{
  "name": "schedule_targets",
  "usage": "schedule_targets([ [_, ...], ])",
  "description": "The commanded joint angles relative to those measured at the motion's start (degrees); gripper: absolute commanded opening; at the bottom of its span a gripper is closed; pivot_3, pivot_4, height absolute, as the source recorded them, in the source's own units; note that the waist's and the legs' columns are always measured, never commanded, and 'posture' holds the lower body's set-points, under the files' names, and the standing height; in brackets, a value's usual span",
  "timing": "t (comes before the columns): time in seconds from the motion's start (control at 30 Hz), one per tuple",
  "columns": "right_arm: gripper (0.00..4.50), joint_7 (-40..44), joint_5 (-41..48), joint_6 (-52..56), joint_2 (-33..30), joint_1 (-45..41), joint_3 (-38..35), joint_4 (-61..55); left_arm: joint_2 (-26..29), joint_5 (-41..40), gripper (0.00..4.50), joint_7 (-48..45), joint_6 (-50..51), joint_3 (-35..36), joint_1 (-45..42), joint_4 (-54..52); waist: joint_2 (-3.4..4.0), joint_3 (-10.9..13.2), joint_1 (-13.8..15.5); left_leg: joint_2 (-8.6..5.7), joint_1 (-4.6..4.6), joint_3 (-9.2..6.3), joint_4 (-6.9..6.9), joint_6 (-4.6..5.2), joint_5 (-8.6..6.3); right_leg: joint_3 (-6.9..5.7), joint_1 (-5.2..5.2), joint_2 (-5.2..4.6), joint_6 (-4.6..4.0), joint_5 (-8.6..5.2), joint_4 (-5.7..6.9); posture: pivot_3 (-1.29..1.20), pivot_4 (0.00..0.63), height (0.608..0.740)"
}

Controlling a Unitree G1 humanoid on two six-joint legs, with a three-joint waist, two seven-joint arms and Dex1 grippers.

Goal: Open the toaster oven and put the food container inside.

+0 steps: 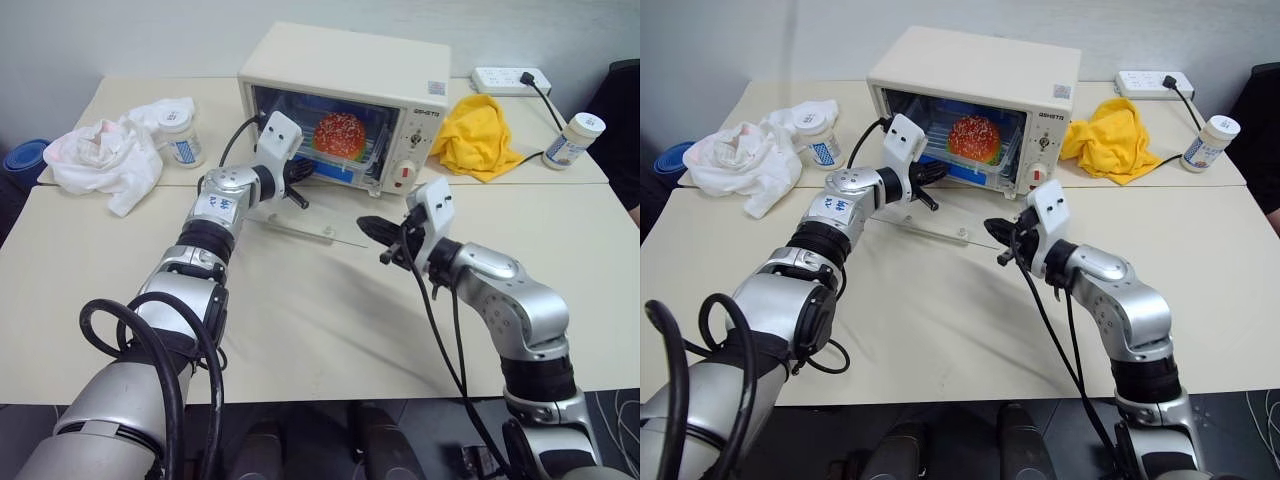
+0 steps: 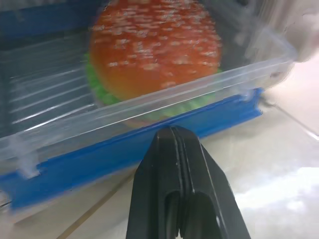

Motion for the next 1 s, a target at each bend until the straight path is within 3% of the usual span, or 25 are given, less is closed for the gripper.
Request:
schedule_targets([
  [0.03,0.04,0.3,2.0,1.5,-1.2,1.8,-1.4,-4.4,5.0,-1.4,0.0,-9.9,3.4,0.0,-0.2,-9.1,0.0,0.0,-0.4,0.02,0.01,0.02,-0.02,0.0,0.0,0.01,-0.01,0.02,0.0,0.0,0.01,0.0,0.15,0.74],
  [0.07,0.04,0.0,1.9,1.5,-1.2,2.7,-1.2,-4.6,7.5,-2.2,0.0,-14.0,6.1,-0.1,1.4,-13.6,0.0,0.0,-0.7,0.04,0.02,0.01,-0.03,0.0,0.0,0.01,-0.01,0.05,-0.01,0.0,0.02,0.0,0.15,0.74],
  [0.3,0.0,-1.3,-1.7,-1.3,0.8,7.6,2.6,-1.9,32.2,-9.2,2.01,-39.6,19.0,0.1,16.6,-47.3,0.06,0.0,-2.2,0.17,0.24,-0.03,-0.27,-0.02,0.01,0.1,-0.03,0.14,-0.19,-0.11,0.15,0.0,0.15,0.74],
  [0.4,0.0,-1.4,-3.4,-3.3,2.4,7.5,4.1,0.8,41.2,-12.7,2.9,-46.9,23.5,1.6,20.5,-54.0,0.06,0.0,-1.5,0.14,0.2,-0.08,-0.13,-0.04,0.01,0.08,-0.01,0.13,-0.2,-0.11,0.17,0.0,0.15,0.74],
  [0.57,0.0,-0.8,-5.9,-7.8,5.3,4.5,5.4,8.7,47.8,-15.5,4.39,-48.0,26.0,4.3,22.9,-57.8,0.05,0.0,-0.6,0.08,0.2,-0.1,-0.04,-0.02,0.0,0.09,0.06,0.08,-0.19,-0.11,0.0,0.0,0.15,0.74],
  [0.87,0.0,-0.5,-10.5,-17.3,8.7,-3.5,4.6,24.2,52.1,-20.0,4.48,-46.2,29.9,8.4,25.5,-61.3,0.06,0.0,-1.5,0.14,0.22,-0.09,-0.08,0.0,0.0,0.08,0.03,0.15,-0.21,-0.12,0.14,0.0,0.15,0.74],
  [1.0,0.0,0.3,-6.9,-16.6,6.7,-8.9,-0.4,20.9,52.2,-19.6,4.48,-44.4,28.9,9.5,26.5,-58.8,0.14,0.1,-1.7,0.15,0.21,-0.09,-0.08,0.0,0.0,0.08,0.0,0.15,-0.21,-0.12,0.29,0.0,0.15,0.74],
])
